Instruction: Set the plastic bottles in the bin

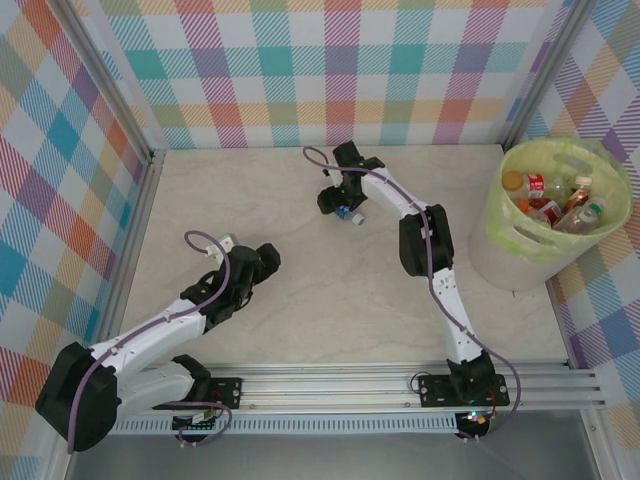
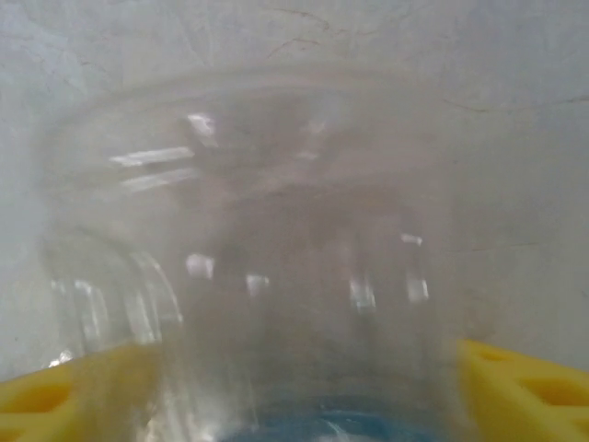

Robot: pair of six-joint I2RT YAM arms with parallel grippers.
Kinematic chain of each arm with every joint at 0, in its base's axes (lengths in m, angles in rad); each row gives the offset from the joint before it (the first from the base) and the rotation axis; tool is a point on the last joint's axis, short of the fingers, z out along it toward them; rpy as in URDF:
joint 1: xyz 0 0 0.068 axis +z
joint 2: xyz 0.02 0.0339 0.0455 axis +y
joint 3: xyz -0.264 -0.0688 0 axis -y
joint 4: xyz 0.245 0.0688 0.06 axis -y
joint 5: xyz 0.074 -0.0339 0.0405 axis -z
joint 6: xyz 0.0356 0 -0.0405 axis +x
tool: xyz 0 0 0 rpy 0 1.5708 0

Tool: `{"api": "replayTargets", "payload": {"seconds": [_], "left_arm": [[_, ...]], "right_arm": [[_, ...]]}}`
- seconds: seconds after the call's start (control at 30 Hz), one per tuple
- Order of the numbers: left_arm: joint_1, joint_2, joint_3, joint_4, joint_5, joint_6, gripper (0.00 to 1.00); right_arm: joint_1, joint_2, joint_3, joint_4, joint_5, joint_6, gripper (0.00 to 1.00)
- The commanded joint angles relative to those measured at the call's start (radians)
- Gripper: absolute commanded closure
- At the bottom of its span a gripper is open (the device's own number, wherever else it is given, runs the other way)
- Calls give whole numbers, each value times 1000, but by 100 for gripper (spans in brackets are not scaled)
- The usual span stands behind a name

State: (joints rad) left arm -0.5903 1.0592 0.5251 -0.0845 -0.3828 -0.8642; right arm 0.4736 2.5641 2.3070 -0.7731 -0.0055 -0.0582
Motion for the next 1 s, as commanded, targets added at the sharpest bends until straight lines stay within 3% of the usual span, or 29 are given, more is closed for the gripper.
{"api": "replayTargets", "payload": {"seconds": [0.0, 0.23, 0.4, 0.53, 0.73, 0.97], "left_arm": [[17, 0, -10, -15, 9, 2, 0], [27, 1, -16, -27, 1, -8, 0], [33, 19, -8, -18, 3, -11, 0], [37, 42, 11, -16, 10, -6, 0], [40, 99, 36, 9, 47, -15, 0], [40, 134, 55, 6, 78, -29, 0]], "right_arm": [[11, -88, -75, 25, 43, 44, 36], [7, -461, -487, 336, 50, 48, 46], [1, -707, -688, 442, 65, 62, 49], [-36, -933, -808, 503, -32, 112, 50], [-178, -1187, -905, 514, -106, 221, 50], [-368, -1376, -918, 358, -101, 235, 50]]}}
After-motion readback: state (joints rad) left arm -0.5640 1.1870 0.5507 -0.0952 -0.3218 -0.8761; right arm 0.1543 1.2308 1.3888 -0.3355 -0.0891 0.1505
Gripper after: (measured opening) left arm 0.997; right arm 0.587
